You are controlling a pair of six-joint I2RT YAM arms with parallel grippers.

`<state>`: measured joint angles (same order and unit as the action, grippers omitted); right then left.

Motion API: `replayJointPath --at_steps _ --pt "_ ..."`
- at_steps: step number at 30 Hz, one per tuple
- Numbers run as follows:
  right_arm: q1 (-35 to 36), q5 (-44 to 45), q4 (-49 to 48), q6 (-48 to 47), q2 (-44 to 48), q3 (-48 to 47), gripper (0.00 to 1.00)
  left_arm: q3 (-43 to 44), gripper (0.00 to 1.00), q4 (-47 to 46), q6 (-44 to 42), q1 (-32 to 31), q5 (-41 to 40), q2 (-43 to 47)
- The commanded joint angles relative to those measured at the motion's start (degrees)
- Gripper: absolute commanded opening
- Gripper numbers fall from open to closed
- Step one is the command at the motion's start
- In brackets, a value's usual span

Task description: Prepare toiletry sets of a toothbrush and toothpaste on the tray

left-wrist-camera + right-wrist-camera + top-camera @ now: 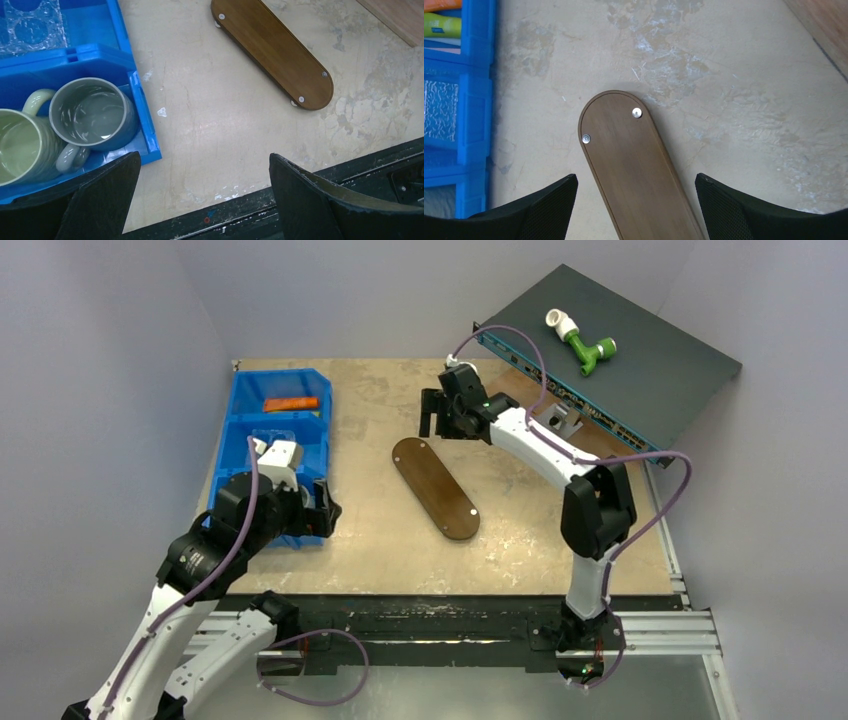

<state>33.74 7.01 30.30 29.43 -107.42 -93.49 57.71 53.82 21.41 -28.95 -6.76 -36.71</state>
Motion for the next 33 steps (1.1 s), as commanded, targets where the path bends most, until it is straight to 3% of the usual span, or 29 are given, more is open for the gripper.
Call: replayJointPath --at_steps 1,9,22,33 --pt "0.53 2.96 1.48 5.31 -4.32 -5.29 0.86 -2.34 1.00 -4.53 -2.36 -0.16 3.69 0.97" --pt "1.02 7.88 1.99 9.66 -12.47 -13.79 0.76 -6.12 1.00 -6.88 -3.00 -0.21 6.47 2.17" --pt "1.26 13.00 3.37 11.87 -23.40 -22.68 0.50 -6.24 1.00 -6.59 -3.22 -0.23 7.69 2.74" --pt "1.46 12.53 3.12 12.01 -27.32 -23.65 0.48 -6.32 1.00 -6.45 -3.13 -0.23 7.91 3.39"
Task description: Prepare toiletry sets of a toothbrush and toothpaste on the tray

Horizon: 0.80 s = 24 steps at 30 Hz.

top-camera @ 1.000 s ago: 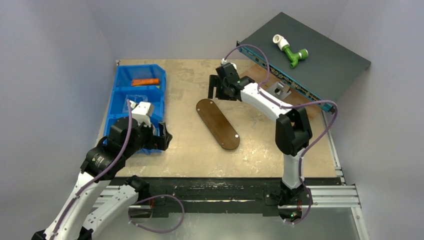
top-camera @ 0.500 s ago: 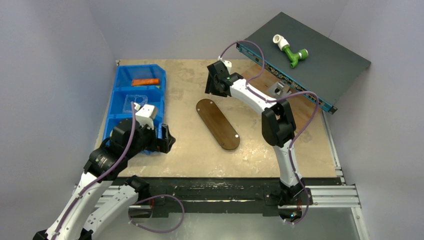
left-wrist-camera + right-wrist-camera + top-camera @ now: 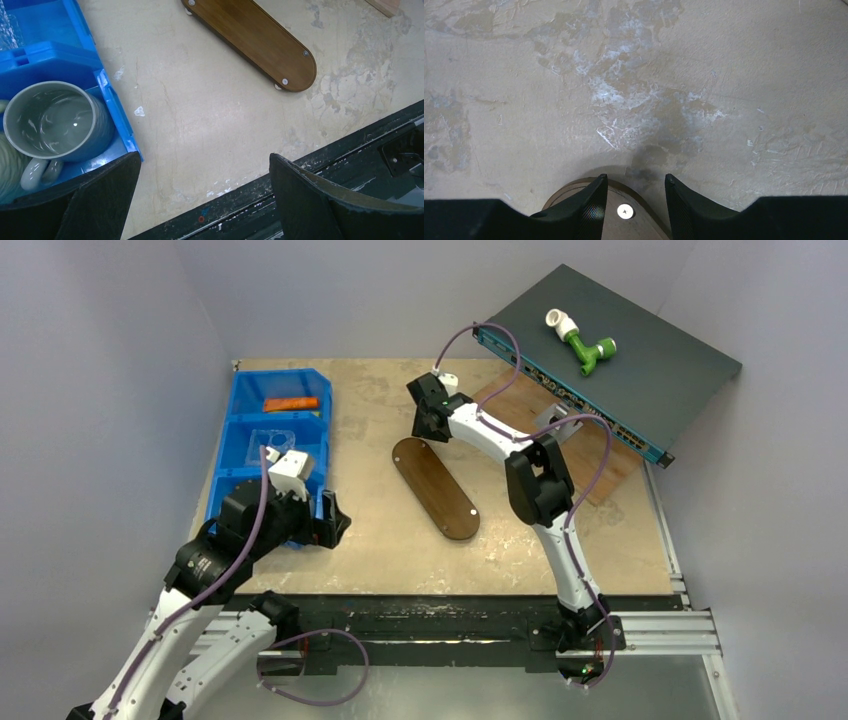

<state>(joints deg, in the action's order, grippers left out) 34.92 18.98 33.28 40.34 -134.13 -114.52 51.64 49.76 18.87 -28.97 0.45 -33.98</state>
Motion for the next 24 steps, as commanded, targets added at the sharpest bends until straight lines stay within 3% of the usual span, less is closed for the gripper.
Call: replayJointPath --at_steps 1,24 --pt "0.39 0.35 0.06 1.14 -0.81 -2.64 0.48 -0.27 1.00 -2.38 -0.59 -0.14 0.70 0.67" --pt "3.65 -10.19 -4.48 -3.78 -0.17 1.06 0.48 -0.25 1.00 -2.20 -0.33 -0.14 0.30 1.19"
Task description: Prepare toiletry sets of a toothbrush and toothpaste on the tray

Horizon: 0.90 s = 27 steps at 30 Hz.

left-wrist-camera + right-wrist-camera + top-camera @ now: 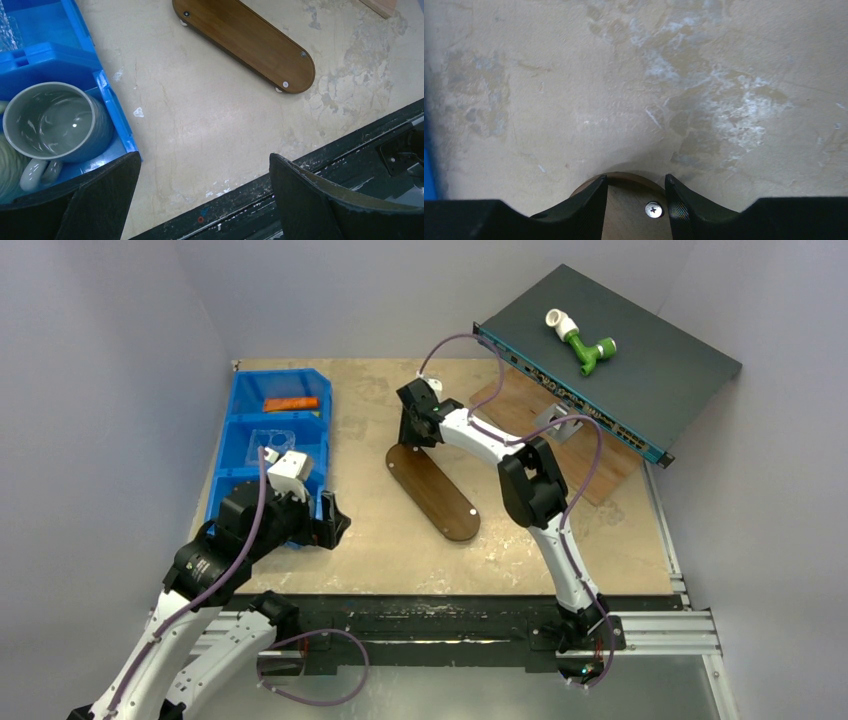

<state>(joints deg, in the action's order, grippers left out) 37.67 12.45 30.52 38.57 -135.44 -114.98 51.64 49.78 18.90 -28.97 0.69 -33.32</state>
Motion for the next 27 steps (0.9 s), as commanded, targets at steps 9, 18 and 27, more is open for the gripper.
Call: replayJointPath --at_steps 9,18,27 --pt "2.88 -10.61 -3.40 -8.29 3.77 5.23 0.47 -0.33 1.00 -1.93 -0.18 -0.17 -0.51 1.36" --pt "5.81 -15.29 -4.44 -15.09 6.87 9.92 0.47 -0.37 1.00 -1.68 -0.13 -0.19 -1.90 2.01" --pt "9.05 -17.03 -4.55 -20.31 12.10 17.32 0.47 -0.43 1.00 -1.56 -0.15 -0.12 -2.09 2.48"
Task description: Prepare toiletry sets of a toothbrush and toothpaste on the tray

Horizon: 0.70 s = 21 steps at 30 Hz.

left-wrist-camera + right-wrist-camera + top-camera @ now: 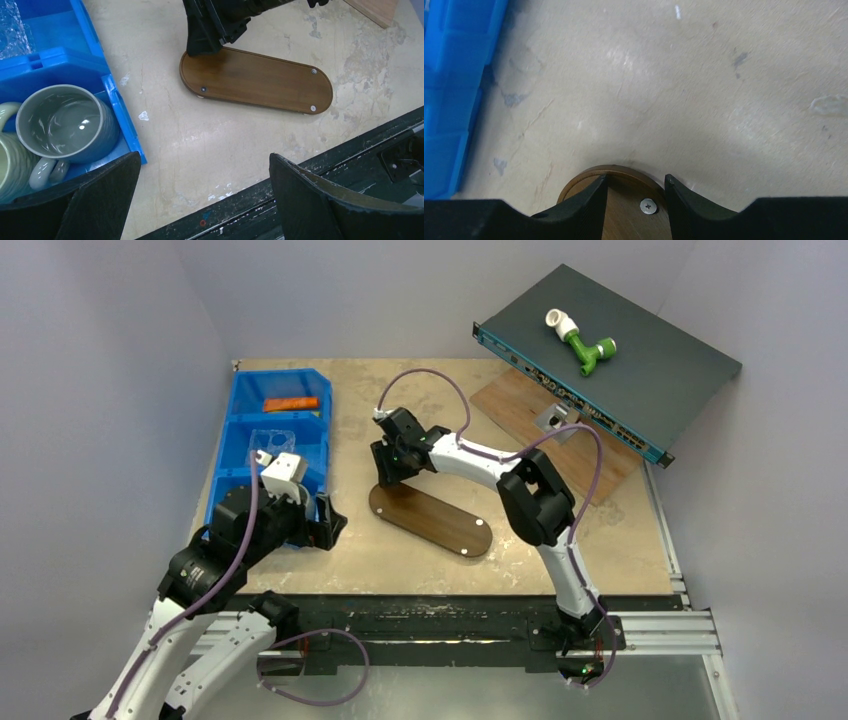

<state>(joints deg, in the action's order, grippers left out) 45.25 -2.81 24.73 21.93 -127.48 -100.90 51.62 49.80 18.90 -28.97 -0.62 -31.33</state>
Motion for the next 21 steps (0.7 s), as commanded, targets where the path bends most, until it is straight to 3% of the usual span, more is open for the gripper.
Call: replayJointPath --at_steps 1,21 --pt "1.85 -1.75 1.14 -3.80 4.76 4.24 0.48 -0.43 1.00 -1.57 -0.17 -0.18 -0.78 0.48" --pt "9.52 -4.69 0.30 -8.48 15.16 18.54 0.48 -0.43 1.00 -1.56 -0.08 -0.20 -1.04 1.01"
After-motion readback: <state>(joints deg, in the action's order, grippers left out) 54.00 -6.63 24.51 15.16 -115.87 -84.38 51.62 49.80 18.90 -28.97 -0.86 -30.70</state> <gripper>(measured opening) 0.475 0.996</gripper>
